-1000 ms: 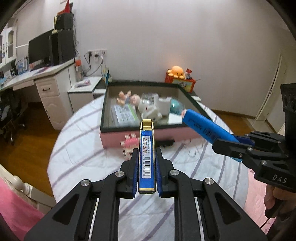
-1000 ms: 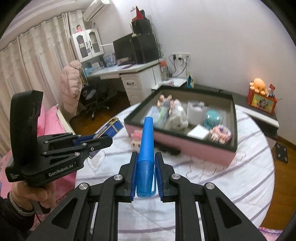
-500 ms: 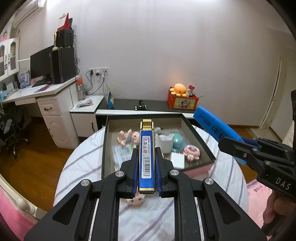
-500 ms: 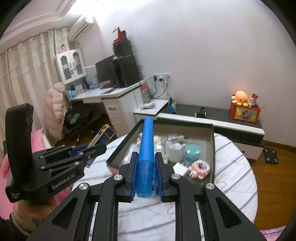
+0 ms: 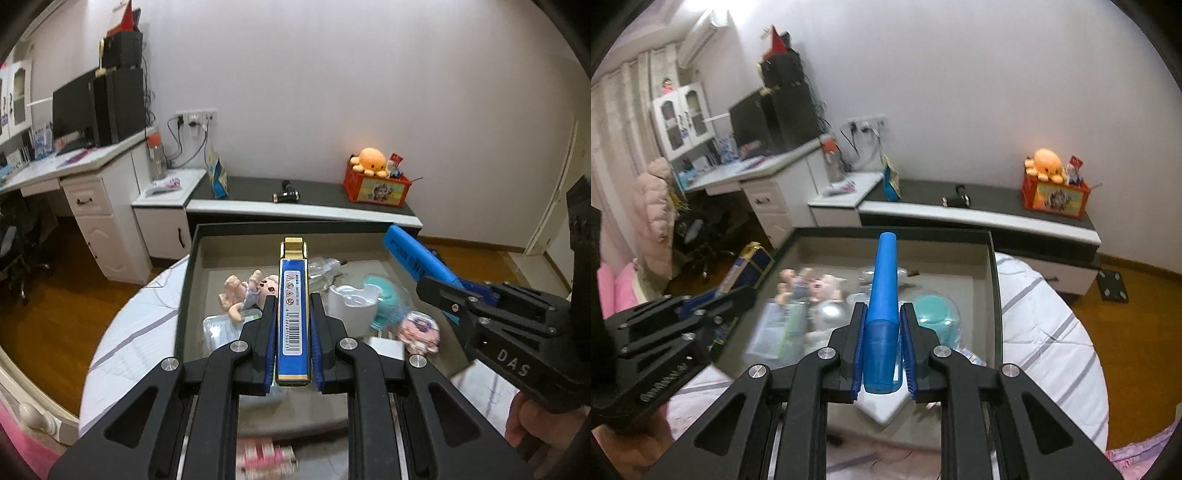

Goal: Organize rigid objects
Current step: 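Lower the brush case and harmonica box into the tray and open both tools, then withdraw both tools from the tray back over the table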

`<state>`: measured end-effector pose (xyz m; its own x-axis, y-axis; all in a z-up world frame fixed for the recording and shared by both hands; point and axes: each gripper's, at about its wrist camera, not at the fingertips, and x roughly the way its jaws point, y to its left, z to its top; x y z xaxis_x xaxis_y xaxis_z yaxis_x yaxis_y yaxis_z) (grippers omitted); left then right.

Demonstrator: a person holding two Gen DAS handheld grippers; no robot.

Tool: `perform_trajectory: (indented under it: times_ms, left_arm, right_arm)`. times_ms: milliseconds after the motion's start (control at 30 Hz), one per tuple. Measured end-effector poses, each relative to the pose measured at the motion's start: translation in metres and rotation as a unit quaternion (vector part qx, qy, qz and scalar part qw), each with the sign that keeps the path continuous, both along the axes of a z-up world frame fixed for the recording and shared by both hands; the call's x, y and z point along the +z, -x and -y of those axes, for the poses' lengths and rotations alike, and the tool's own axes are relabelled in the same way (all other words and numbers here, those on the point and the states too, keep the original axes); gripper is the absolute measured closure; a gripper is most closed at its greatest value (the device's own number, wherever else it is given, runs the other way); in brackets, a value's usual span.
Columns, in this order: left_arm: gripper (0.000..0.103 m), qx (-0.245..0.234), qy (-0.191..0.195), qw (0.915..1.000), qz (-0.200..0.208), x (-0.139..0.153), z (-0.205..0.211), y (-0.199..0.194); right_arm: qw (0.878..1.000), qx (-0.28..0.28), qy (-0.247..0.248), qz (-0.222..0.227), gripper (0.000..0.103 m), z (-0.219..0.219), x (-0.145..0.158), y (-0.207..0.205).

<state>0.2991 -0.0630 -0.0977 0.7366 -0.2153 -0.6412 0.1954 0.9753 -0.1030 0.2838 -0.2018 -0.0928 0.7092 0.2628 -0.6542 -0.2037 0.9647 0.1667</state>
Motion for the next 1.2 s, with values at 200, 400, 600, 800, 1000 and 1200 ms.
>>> perform_trajectory:
  times_ms: [200,400,600,800,1000,1200]
  left_arm:
    - [0.087,-0.001,-0.007,0.9996,-0.029,-0.022,0.004,-0.036]
    - [0.002,0.032,-0.023,0.9991,-0.011,-0.021,0.004,-0.040]
    - [0.000,0.043,-0.016,0.9986,0.026,-0.002,-0.008,-0.010]
    - [0.000,0.060,-0.013,0.9971,0.045,0.017,-0.020,0.030]
    - [0.000,0.065,-0.013,0.9959,0.061,0.033,-0.029,0.070]
    - [0.000,0.070,-0.011,0.9953,0.066,0.044,-0.038,0.114]
  right_arm:
    - [0.999,-0.019,0.010,-0.027,0.085,0.010,-0.023,-0.028]
    - [0.999,-0.033,0.026,-0.030,0.036,0.011,-0.026,-0.033]
    - [0.999,-0.045,0.020,-0.010,0.009,0.013,-0.013,-0.015]
    - [0.998,-0.056,-0.003,0.013,0.000,0.013,0.010,0.016]
    - [0.997,-0.062,-0.010,0.036,0.000,0.009,0.035,0.052]
    - [0.996,-0.063,-0.015,0.057,0.000,0.001,0.053,0.093]
